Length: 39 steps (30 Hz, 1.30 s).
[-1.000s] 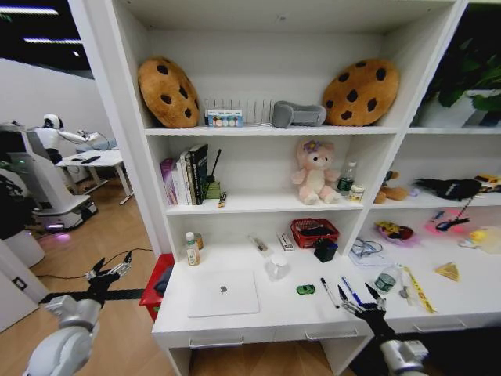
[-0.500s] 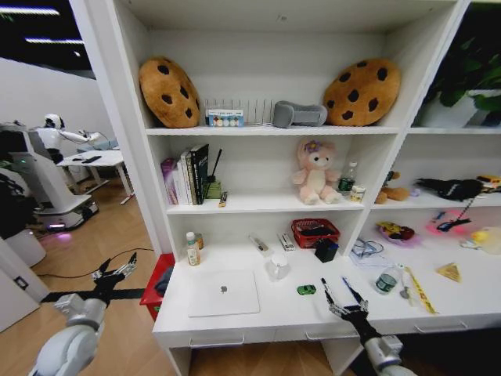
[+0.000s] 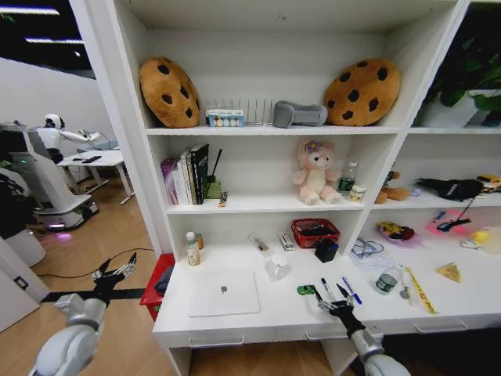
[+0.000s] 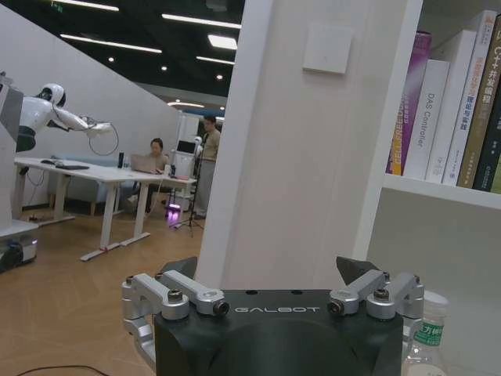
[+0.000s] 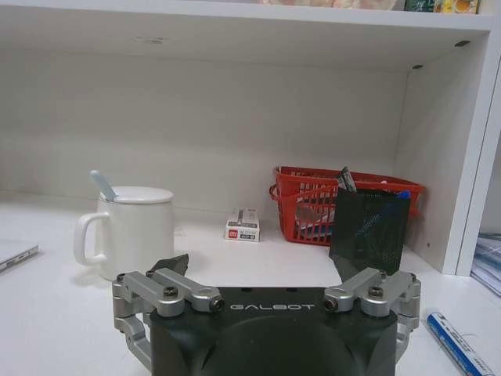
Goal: Organize the objects on the table.
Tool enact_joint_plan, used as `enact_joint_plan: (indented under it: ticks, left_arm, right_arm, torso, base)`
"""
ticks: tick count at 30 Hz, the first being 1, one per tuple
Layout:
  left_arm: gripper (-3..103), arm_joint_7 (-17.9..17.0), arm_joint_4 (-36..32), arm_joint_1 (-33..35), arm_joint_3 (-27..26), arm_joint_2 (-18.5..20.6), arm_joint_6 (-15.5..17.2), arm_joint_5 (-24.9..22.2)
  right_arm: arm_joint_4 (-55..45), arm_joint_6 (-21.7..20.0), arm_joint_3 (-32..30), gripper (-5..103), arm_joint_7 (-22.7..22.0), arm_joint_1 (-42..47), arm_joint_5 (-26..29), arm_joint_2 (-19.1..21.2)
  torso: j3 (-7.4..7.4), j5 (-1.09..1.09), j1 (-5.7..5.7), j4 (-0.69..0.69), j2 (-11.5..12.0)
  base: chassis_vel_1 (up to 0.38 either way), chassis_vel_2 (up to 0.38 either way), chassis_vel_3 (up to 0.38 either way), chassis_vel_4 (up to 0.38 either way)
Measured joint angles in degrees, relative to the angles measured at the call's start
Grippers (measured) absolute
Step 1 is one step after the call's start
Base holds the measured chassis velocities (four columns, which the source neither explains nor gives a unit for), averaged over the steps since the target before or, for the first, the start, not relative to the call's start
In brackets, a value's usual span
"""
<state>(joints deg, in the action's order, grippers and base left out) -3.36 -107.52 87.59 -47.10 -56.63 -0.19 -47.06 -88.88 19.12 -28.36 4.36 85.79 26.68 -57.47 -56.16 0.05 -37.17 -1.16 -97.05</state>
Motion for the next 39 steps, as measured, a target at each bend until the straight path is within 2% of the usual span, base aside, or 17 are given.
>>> enact_joint_plan:
  ticks: [17,33,39]
  left_arm:
    - [100,0.1,0.4,0.0,0.2,-0.2,-0.4,-0.2]
    - [100,0.2,0.6,-0.2,0.2,0.2,-0.6,-0.8]
    - [100,0.7,0.6,0.0,0.2,-0.2,-0.6,-1.1]
  right_arm:
    - [5.6,-0.7,5.4,100,0.2,-5.5,-3.1,-1.5]
    - [7.0,-1.2,5.9,100,-0.5,-6.9,-3.4,-2.1]
    - [7.9,-1.2,6.9,100,-0.3,-7.8,-4.2,-3.5]
  torso:
    - [0.0,0.01,0.0,-0.01,0.0]
    - [0.0,0.0,0.0,-0.01,0.0]
    - [0.0,0.0,0.0,0.0,0.0]
  base:
    - [0.0,0.0,0.0,0.0]
    - [0.0,0.0,0.0,0.0]
    - [0.0,0.0,0.0,0.0]
